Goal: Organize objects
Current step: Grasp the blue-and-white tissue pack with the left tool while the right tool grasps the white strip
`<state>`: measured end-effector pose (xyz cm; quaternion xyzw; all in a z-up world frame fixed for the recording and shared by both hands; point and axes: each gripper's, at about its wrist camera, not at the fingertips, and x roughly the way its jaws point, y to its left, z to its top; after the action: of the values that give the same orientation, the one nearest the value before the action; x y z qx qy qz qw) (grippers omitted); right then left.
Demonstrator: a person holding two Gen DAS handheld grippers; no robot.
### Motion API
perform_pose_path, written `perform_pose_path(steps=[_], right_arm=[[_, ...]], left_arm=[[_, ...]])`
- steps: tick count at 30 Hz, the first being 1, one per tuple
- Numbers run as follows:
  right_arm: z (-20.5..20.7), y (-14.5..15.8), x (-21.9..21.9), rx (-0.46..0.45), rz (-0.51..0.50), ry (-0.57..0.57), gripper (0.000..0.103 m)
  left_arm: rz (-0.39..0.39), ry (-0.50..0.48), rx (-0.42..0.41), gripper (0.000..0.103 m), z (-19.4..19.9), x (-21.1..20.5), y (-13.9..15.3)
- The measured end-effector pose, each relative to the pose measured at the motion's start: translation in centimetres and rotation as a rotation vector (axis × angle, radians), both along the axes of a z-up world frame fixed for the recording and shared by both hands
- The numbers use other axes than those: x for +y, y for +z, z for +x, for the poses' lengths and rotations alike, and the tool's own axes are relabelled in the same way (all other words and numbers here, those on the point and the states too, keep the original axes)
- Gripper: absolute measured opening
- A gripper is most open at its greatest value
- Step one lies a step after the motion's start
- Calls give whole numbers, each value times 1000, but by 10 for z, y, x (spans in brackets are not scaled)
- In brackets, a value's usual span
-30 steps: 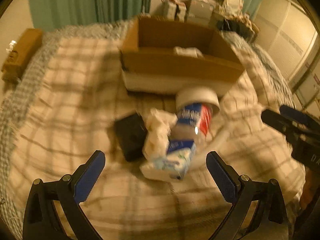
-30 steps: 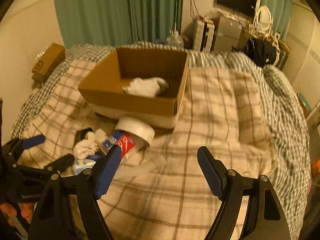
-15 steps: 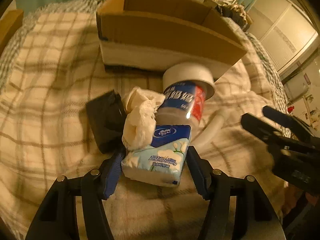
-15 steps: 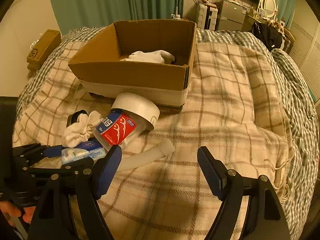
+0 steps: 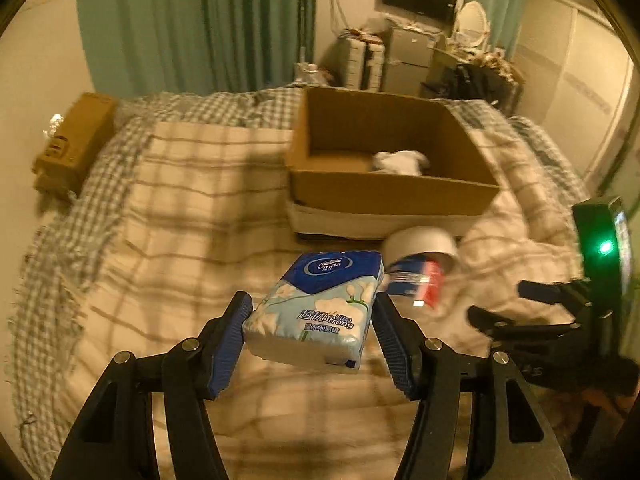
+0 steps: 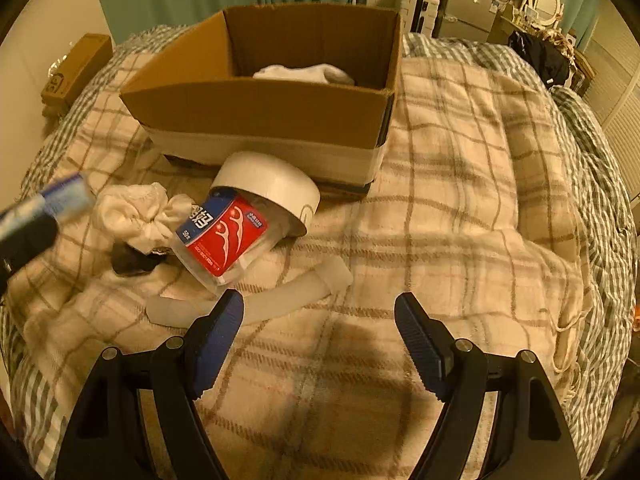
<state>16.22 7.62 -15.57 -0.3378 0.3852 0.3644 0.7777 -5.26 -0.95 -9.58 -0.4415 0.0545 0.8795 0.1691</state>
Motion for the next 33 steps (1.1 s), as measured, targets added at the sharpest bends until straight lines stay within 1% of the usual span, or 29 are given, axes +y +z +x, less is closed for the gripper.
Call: perform_pose_path(steps=[1,3,6,11,14,16,18,19,20,21,23,24,25,26,28,32,33], right_arm=[[2,-2,3,6,-3,-10,78],[5,-6,8,19,-2,-25,78],[9,-14,16,47,-22,-44,78],[20,-40,28,119,-87,-76,78],[23,-50,33,126,-121,-86,78],[20,-55,36,109,-153,-74,78],[17,-57,37,92,-170,-66,76],[15,-57,37,93,-167,-54,68],[13,-55,36,98,-157,-43,57],[11,-54,35,103,-148,-33,51],[5,-49,31,99,-124,-10,30],[2,-45,29,103,-107,2,24],[0,-41,26,106,-91,9,15],[-1,-37,24,109,-75,12,11],[-4,-24,17,122,-24,29,9],[-16,2,6,126,59,71,7],[-19,5,3,124,74,80,7]], left_arm=[[-22,15,2,63,-1,-1,-5],[-40,28,-5,63,-5,-2,-14],[-32,39,-48,63,-9,-4,-29],[-28,45,-86,63,-13,-5,-44],[-30,41,-108,63,-13,-2,-51],[-29,37,-115,63,-13,-1,-53],[-27,35,-117,63,-13,-2,-54],[-24,36,-119,63,-12,-2,-54],[-20,38,-120,63,-12,-3,-53],[-17,40,-121,63,-12,-4,-53],[-11,46,-122,63,-11,-7,-52],[-10,48,-121,63,-11,-7,-51],[-9,51,-118,63,-10,-8,-50],[-8,54,-113,63,-8,-10,-47],[-6,58,-101,63,-6,-12,-43],[-7,60,-83,63,-1,-15,-33],[-9,61,-77,63,1,-15,-30]])
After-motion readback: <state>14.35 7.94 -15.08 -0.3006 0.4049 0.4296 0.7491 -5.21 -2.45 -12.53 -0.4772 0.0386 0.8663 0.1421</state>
